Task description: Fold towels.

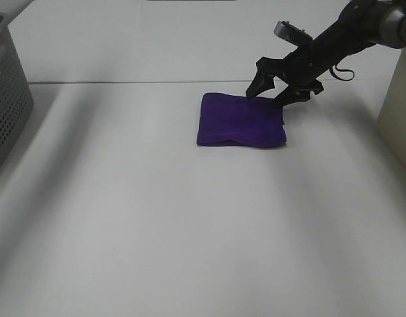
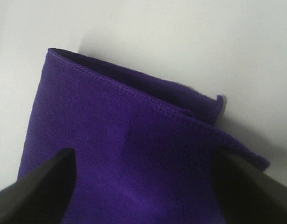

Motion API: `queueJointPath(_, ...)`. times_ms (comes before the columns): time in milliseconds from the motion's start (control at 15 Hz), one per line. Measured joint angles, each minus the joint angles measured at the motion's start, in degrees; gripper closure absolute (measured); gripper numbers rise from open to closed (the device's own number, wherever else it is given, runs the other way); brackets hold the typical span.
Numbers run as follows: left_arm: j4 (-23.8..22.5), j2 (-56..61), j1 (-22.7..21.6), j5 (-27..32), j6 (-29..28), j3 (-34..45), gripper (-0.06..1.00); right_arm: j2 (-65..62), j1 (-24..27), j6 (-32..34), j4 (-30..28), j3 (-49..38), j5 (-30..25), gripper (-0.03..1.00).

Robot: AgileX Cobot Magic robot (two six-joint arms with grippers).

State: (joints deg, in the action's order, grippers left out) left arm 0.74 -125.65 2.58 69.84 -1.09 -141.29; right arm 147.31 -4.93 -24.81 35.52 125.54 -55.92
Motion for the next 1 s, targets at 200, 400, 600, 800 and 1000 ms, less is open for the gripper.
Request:
queueJointPath(200,0.0,0.0,0.0,0.0,1.1,0.0,0.36,-1.0,-0.1,0.5,0.9,3.9,-5.4,0.20)
queueJointPath(400,0.0,0.1,0.0,0.0,2.3,0.3,0.36,-12.5,-1.5,13.2,-13.7,14.6,-12.3,0.20)
queueJointPath(600,-4.8,3.9,0.0,0.0,2.8,7.6,0.36,-22.7,-0.9,21.4,-29.3,12.3,-13.2,0.20)
queueJointPath(800,-7.0,14.0,0.0,-0.1,2.1,18.6,0.36,-37.9,0.6,22.3,-32.7,-3.3,-13.3,0.20)
queueJointPath(1000,-6.1,27.7,0.0,-0.2,-0.9,32.6,0.36,-55.9,0.6,22.7,-32.8,-22.2,-13.5,0.20)
